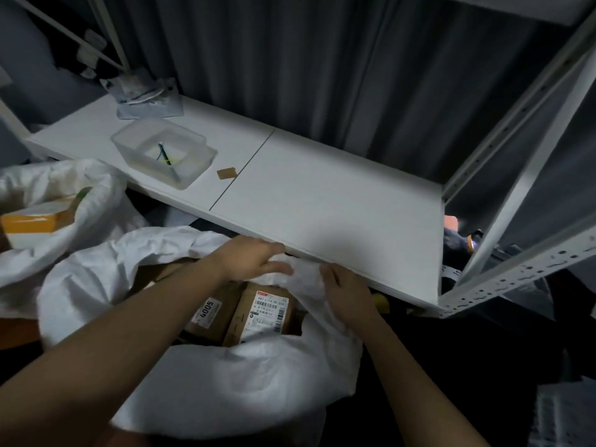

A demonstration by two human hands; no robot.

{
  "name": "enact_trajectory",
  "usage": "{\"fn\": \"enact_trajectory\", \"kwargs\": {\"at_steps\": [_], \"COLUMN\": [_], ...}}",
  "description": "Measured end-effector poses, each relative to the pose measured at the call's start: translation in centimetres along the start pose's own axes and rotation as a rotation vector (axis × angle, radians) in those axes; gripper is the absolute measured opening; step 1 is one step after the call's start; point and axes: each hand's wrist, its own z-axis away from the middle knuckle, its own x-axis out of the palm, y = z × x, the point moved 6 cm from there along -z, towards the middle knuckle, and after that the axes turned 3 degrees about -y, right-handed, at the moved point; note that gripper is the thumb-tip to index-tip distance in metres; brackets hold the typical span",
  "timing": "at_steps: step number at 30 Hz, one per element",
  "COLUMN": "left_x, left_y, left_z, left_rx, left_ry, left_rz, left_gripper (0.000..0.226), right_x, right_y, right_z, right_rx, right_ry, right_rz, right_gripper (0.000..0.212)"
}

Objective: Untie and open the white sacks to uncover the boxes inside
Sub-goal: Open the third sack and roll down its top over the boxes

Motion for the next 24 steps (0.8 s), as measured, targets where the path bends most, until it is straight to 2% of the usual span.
{"fn": "enact_trajectory", "kwargs": {"at_steps": [1,2,3,5,8,9,10,12,13,14,15,18,19,22,24], "left_x": [0.0,-0.1,-0.2,-0.4,-0.5,0.1,0.7,1.9,2.0,1.6,1.0,-0.3,-0.1,0.0,0.0], "left_y": [0.0,-0.1,-0.3,-0.7,-2.1,-3.2,-4.4,-6.0,-6.2,-5.9,-5.5,-6.0,-6.7,-9.2,-10.8], "left_z": [-0.2,-0.5,-0.7,-0.7,0.2,0.3,0.4,0.1,-0.2,-0.6,-0.8,-0.8,-0.7,0.1,0.6], "left_rx": [-0.018,-0.032,-0.042,-0.051,0.026,0.012,-0.061,-0.217,-0.25,-0.257,-0.269,-0.32,-0.324,-0.304,-0.312], "left_ry": [0.032,0.084,0.122,0.164,0.252,0.237,0.195,0.102,0.096,0.119,0.148,0.143,0.091,-0.08,-0.106], "left_rz": [0.085,0.195,0.3,0.389,0.171,0.061,0.004,0.011,0.052,0.108,0.17,0.473,0.501,0.319,0.197], "left_gripper": [0.037,0.036,0.035,0.037,0.057,0.062,0.066,0.078,0.082,0.079,0.074,0.074,0.081,0.107,0.114], "right_x": [0.1,0.5,1.0,2.0,1.9,1.8,1.8,2.1,2.4,3.1,4.3,6.9,6.9,5.4,5.1], "right_y": [-0.7,-1.6,-2.2,-2.0,-0.6,-0.1,0.1,-0.4,-1.6,-3.0,-3.8,-4.2,-4.3,-5.4,-6.4], "right_z": [-0.1,-0.2,-0.5,-0.9,-1.5,-1.7,-1.8,-2.3,-2.7,-2.9,-3.4,-4.9,-5.4,-5.6,-4.9], "right_rx": [-0.074,-0.161,-0.208,-0.165,0.124,0.223,0.271,0.136,0.002,-0.122,-0.208,-0.18,-0.194,-0.454,-0.592], "right_ry": [0.023,0.028,0.008,-0.094,-0.228,-0.254,-0.292,-0.286,-0.198,-0.145,-0.187,-0.439,-0.405,-0.063,0.048], "right_rz": [0.266,0.425,0.481,0.329,-0.247,-0.286,-0.173,0.423,0.614,0.644,0.586,0.259,0.238,0.385,0.456], "right_gripper": [0.048,0.054,0.055,0.044,0.027,0.024,0.026,0.036,0.04,0.045,0.051,0.044,0.04,0.031,0.033]}}
